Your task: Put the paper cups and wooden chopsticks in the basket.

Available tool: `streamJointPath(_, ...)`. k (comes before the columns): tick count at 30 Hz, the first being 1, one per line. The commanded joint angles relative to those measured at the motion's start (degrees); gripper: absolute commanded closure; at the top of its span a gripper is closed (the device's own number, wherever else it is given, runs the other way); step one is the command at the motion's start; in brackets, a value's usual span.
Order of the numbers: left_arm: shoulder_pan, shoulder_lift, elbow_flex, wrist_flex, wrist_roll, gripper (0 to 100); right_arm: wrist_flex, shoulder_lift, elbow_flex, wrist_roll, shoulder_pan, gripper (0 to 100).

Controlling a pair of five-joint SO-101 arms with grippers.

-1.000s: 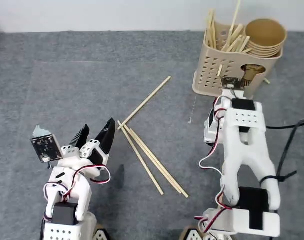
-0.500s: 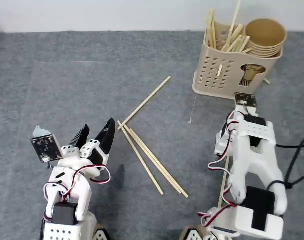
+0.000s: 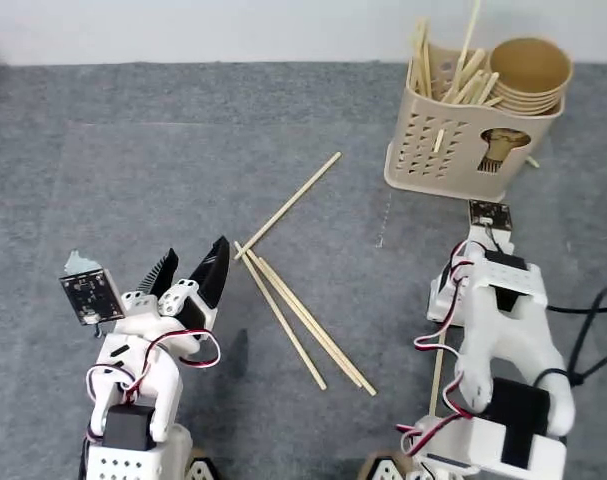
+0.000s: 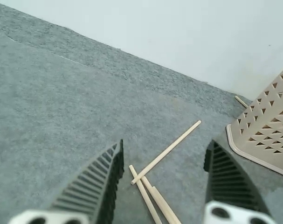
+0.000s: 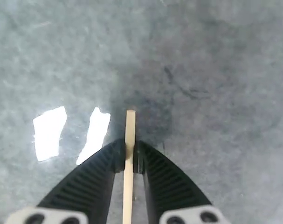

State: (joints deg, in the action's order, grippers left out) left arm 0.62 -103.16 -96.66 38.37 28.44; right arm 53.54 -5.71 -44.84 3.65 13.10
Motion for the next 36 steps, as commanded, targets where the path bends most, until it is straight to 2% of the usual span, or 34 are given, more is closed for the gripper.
streamJointPath(1,0.0,-0.9,0.5,-1.4,-0.4,73,-0.8,-2.4,4.2,0.1,0.3,99.1)
streamJointPath(18,1.2,-0.9,0.3,-1.2,-0.5,73,-1.4,-15.5,36.4,-0.2,-6.0,99.1)
streamJointPath(22,1.3,-0.9,0.3,-1.2,-0.5,73,-2.8,-15.3,45.3,-5.7,-6.2,99.1)
streamJointPath(28,1.1,-0.9,0.3,-1.2,-0.5,73,-14.6,-15.3,51.7,-8.8,-6.3,99.1)
streamJointPath(36,1.0,-0.9,0.3,-1.2,-0.5,73,-42.7,-8.8,49.1,-8.7,-8.5,99.1)
